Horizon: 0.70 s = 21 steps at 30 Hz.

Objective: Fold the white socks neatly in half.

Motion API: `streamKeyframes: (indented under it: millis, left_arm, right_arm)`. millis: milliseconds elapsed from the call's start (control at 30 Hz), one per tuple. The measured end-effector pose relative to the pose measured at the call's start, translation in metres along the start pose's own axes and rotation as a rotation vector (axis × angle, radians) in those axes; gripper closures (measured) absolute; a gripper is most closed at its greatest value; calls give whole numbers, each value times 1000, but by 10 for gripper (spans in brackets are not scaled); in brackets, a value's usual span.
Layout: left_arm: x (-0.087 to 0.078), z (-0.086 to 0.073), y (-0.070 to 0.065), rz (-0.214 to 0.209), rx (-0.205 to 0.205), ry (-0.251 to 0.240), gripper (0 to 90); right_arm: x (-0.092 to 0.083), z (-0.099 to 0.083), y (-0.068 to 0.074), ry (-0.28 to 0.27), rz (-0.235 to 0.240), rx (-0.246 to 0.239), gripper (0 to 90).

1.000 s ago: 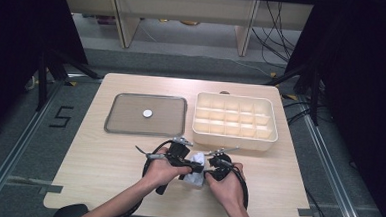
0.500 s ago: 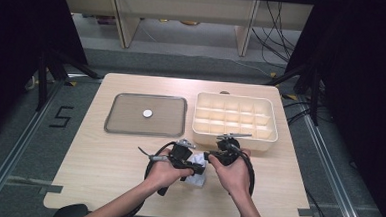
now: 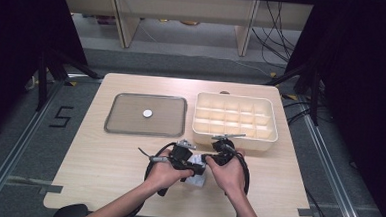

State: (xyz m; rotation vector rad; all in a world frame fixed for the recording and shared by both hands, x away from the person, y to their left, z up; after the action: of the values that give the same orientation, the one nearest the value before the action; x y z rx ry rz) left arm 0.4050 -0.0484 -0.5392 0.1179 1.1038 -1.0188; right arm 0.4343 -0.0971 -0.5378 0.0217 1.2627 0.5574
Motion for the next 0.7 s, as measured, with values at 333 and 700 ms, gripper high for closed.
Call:
streamKeyframes:
  millis: [333,700]
  left_arm:
    - [-37,8,0,-10,-38,-132,749]
    - [1,-14,-20,-93,48,-9,843]
  right_arm:
    - [2,-2,-2,-37,5,9,853]
    - [3,-6,-9,-13,-18,25,853]
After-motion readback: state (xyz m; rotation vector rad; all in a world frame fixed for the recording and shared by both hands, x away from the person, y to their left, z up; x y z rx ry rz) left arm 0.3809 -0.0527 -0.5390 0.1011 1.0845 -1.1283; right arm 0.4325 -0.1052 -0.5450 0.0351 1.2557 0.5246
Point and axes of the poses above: each handheld gripper's, and its own axes: x roughly forward along the jaws, z roughly out of its top, y roughly to its left, the point moved 10 cm from there along x, roughly forward along the jaws, and after that the axes turned 14 degrees about y, right-handed, at the moved point
